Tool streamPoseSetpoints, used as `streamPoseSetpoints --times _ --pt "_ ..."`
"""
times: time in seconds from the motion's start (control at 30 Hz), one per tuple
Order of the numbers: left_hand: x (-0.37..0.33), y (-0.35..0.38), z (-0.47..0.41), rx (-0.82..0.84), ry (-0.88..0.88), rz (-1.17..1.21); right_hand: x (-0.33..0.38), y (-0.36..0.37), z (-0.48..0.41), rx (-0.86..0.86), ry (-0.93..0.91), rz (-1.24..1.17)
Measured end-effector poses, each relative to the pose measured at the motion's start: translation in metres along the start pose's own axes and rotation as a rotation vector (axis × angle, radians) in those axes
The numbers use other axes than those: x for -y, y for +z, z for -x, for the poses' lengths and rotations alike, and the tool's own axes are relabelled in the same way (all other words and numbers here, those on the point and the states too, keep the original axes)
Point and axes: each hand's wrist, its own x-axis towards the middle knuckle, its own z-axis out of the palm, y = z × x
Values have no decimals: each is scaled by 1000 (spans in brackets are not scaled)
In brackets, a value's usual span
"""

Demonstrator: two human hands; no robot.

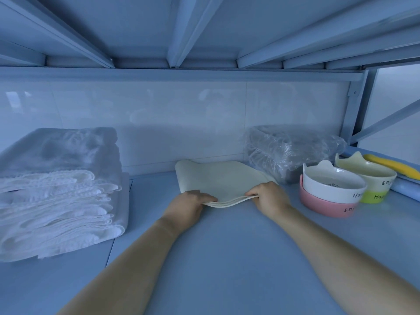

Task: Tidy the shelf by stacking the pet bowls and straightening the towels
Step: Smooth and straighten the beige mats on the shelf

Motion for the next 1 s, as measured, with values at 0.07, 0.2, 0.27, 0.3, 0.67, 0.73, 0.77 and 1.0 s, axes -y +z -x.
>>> streamPoseSetpoints --times 0.07,0.2,0.27,0.3,0.67,0.73,0.77,1.0 --pt "-3 4 -3 7 -59 44 2 3 -4 4 17 20" --pt "-4 10 1 51 -100 23 4 0 -5 67 -1 -38" --pt "-4 10 3 29 -93 23 1 -2 -2 121 -40 -75" --pt "-5 10 3 18 -95 21 0 -3 1 152 -59 -112" --pt "-44 -4 19 176 -264 -100 3 3 21 111 -133 -234" --pt "-51 -8 29 157 -256 -108 3 -3 27 138 -161 -261" --pt "-54 -10 34 149 -260 -113 2 -7 30 140 -181 -271" --pt "-97 -18 62 89 -334 -61 3 -34 71 164 -294 -310"
